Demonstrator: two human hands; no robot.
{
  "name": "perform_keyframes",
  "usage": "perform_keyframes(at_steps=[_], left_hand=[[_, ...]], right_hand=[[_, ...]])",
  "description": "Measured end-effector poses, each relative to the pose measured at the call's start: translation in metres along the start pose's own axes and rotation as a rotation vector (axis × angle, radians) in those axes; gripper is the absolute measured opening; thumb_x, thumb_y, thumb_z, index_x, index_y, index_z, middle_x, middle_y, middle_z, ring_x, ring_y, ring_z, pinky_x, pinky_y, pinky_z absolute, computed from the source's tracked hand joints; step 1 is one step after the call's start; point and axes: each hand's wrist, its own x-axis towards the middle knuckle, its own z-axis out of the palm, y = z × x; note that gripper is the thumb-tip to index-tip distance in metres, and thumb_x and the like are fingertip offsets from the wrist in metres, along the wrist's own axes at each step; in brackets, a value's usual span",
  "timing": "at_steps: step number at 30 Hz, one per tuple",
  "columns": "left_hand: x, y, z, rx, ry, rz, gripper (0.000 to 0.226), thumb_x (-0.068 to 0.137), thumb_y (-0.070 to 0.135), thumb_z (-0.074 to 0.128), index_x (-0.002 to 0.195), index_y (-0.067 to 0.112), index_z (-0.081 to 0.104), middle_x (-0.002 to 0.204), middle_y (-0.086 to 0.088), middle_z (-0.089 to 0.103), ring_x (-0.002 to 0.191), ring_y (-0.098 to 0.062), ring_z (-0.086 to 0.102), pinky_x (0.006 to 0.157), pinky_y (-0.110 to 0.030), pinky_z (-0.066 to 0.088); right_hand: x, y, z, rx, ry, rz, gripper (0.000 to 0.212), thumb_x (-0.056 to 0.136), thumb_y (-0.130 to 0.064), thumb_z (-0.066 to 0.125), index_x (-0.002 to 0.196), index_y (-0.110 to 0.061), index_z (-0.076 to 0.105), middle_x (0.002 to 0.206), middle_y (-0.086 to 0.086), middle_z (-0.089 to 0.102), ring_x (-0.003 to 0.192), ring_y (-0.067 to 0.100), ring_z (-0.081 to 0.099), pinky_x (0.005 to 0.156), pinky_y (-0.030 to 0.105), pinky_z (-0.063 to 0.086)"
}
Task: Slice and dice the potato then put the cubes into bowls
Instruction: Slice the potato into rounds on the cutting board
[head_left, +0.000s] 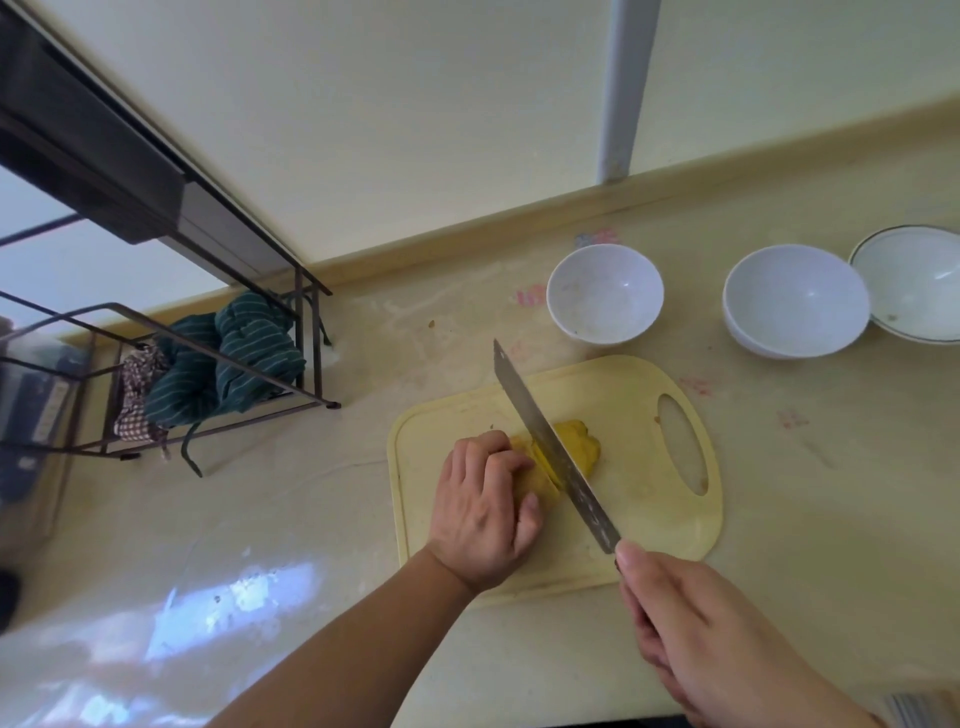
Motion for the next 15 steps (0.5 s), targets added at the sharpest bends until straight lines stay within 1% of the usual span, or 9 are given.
perform_keyframes(at_steps=[2, 5, 9, 12, 15], left_hand=[[0.0, 0.0, 0.001, 0.007, 0.01, 0.007, 0.027, 0.093, 0.03, 0.049, 0.111, 0.01, 0.049, 0.113, -0.007, 0.045, 0.096, -0.027, 0.049, 0.083, -0.038, 0.044], [-0.001, -0.002, 0.003, 0.018, 0.017, 0.007, 0.028, 0.092, 0.03, 0.052, 0.111, 0.009, 0.049, 0.112, -0.01, 0.049, 0.094, -0.028, 0.05, 0.081, -0.039, 0.045], [-0.002, -0.003, 0.006, 0.028, 0.031, 0.011, 0.027, 0.091, 0.028, 0.056, 0.109, 0.009, 0.049, 0.111, -0.01, 0.048, 0.091, -0.03, 0.05, 0.08, -0.039, 0.046], [-0.003, -0.003, 0.006, 0.025, 0.045, 0.016, 0.026, 0.092, 0.027, 0.056, 0.108, 0.009, 0.048, 0.111, -0.009, 0.047, 0.091, -0.029, 0.049, 0.08, -0.039, 0.046], [-0.002, -0.002, 0.007, 0.019, 0.055, 0.015, 0.025, 0.09, 0.027, 0.057, 0.106, 0.009, 0.048, 0.11, -0.009, 0.046, 0.089, -0.028, 0.047, 0.079, -0.038, 0.045]], right_hand=[[-0.005, 0.001, 0.002, -0.054, 0.016, -0.021, 0.06, 0.07, -0.074, 0.032, 0.061, -0.017, 0.043, 0.044, -0.004, 0.038, 0.04, 0.005, 0.034, 0.048, 0.02, 0.029], [-0.01, 0.001, 0.004, -0.126, 0.051, -0.065, 0.053, 0.07, -0.074, 0.03, 0.06, -0.026, 0.048, 0.045, -0.006, 0.041, 0.044, 0.006, 0.038, 0.054, 0.022, 0.03], [-0.015, -0.003, 0.007, -0.175, 0.061, -0.094, 0.045, 0.066, -0.075, 0.026, 0.061, -0.038, 0.051, 0.045, -0.008, 0.047, 0.046, 0.005, 0.043, 0.053, 0.019, 0.031], [-0.017, -0.006, 0.008, -0.195, 0.068, -0.093, 0.042, 0.064, -0.075, 0.025, 0.062, -0.042, 0.051, 0.046, -0.009, 0.05, 0.047, 0.005, 0.047, 0.053, 0.018, 0.032], [-0.019, -0.01, 0.009, -0.22, 0.084, -0.091, 0.038, 0.063, -0.074, 0.023, 0.067, -0.049, 0.052, 0.048, -0.013, 0.054, 0.054, 0.004, 0.054, 0.054, 0.016, 0.037]])
